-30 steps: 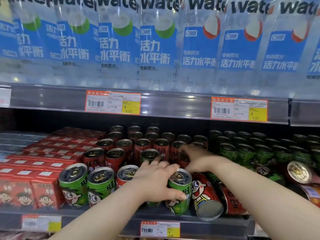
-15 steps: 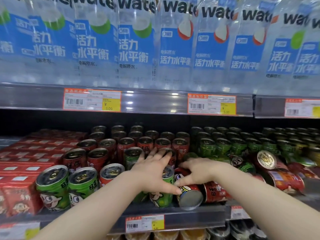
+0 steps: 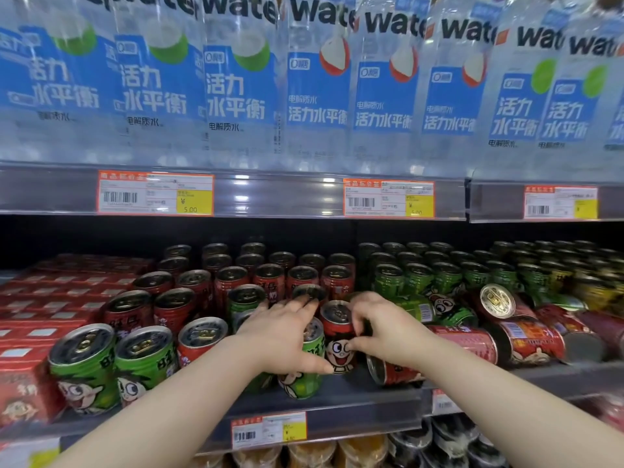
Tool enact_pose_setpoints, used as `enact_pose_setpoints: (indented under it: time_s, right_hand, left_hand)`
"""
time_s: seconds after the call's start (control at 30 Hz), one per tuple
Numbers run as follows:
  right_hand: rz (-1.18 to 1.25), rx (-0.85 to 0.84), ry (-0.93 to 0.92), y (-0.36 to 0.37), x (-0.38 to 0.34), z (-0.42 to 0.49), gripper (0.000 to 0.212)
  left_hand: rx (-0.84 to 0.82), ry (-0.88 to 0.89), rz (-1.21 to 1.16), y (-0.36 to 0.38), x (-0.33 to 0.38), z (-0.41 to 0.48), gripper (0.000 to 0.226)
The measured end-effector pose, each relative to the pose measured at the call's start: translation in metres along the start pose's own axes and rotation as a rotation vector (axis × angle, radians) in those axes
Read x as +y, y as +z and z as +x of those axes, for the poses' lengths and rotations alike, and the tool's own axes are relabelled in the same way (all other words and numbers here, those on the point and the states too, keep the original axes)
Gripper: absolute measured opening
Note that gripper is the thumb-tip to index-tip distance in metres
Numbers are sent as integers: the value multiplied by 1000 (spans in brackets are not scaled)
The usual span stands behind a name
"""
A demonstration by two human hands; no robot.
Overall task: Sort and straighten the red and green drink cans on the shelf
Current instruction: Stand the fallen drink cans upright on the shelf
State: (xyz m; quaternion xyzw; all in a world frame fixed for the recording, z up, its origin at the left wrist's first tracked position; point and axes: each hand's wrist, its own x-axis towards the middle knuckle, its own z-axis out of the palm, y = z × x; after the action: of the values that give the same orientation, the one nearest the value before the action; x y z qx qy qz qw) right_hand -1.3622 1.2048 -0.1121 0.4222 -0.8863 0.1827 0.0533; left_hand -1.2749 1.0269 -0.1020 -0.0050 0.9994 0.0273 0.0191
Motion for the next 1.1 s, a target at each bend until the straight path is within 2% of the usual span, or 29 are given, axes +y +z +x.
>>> enact_pose_setpoints:
  time_s: [0.07, 0.23, 0.33, 0.43, 0.53, 0.63, 0.73, 0.83, 0.93, 1.0, 1.1]
  right_hand:
    - [-12, 35, 27, 2, 1, -5, 30]
    - [178, 66, 120, 10, -7, -6, 50]
    - [168, 32, 123, 5, -2, -5, 62]
    - [168, -28, 122, -9, 9, -5, 45]
    - [317, -84, 137, -15, 21, -3, 25]
    - [306, -33, 187, -20, 38, 4, 21]
    - [75, -96, 206, -28, 56, 14, 39]
    - [-20, -267, 217, -34, 65, 24, 61]
    - [-115, -374, 149, -33, 73, 37, 78]
    - [-122, -394, 69, -28, 75, 44, 81]
    - [-65, -374, -101, -19, 79, 51, 72]
  left_hand:
    - [4, 0, 9, 1, -1, 0, 106]
    - [14, 2, 32, 2, -2, 2, 104]
    - [16, 10, 42, 4, -2, 2, 103]
    - [21, 17, 42, 4, -4, 3, 103]
    - [24, 19, 46, 3, -4, 3, 103]
    - [8, -1, 6, 0, -2, 4, 102]
    - [32, 10, -21, -3, 7, 8, 101]
    - [69, 23, -48, -4, 27, 18, 97]
    - [41, -15, -40, -2, 44, 30, 96]
    - [15, -54, -27, 0, 47, 37, 95]
    - [-12, -85, -16, 1, 48, 40, 90]
